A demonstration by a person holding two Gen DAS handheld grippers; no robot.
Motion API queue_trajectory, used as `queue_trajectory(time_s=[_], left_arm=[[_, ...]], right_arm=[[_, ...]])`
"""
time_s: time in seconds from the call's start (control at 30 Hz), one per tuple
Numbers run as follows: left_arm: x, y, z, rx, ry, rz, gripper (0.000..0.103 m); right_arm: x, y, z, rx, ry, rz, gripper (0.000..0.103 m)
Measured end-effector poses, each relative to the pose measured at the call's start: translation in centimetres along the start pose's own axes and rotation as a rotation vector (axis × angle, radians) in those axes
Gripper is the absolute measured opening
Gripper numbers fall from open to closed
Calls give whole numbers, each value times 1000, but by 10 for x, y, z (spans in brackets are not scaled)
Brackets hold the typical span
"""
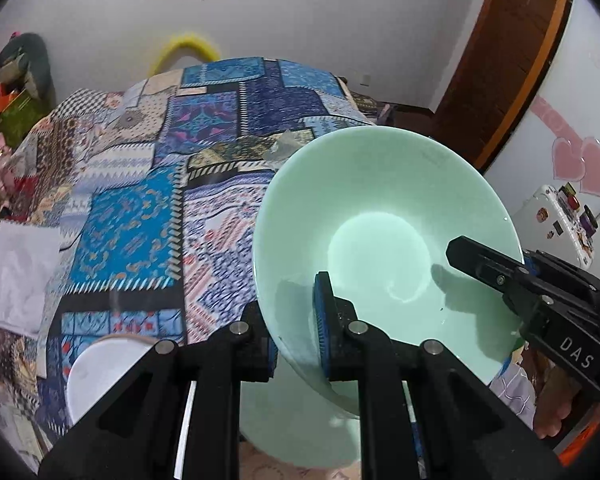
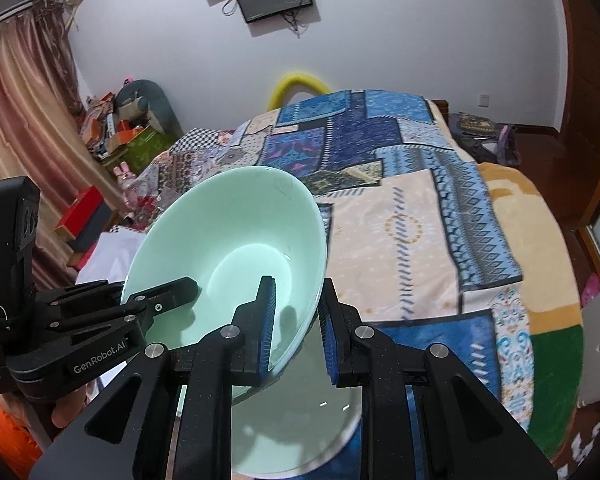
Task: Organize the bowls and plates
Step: 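Lift the pale green bowl with both tools and carry it toward the white dotted bowl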
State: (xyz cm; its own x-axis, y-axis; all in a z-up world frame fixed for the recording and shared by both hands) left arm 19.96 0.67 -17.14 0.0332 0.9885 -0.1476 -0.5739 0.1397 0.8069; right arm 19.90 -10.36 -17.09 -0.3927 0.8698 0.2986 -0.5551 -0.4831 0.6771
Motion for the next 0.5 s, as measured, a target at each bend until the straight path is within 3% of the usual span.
queue_trajectory(time_s=[0.5], left_arm=[[75, 40, -42, -24, 91, 93, 15]], right_arm=[[69, -23, -24, 36, 44, 112, 19]])
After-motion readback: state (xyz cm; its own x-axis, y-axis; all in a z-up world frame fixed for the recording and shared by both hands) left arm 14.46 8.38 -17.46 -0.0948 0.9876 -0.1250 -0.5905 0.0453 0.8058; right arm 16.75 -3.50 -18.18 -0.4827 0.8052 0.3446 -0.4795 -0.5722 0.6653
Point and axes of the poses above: each gripper's, at about its wrist camera, not at the fingertips, and y roughly against the way its jaws point, x to its left, z to its top, the point moved 4 cm from there along -y, roughly the way its jaws point, and after that the axes turned 1 degree about x, right-handed, at the moved point
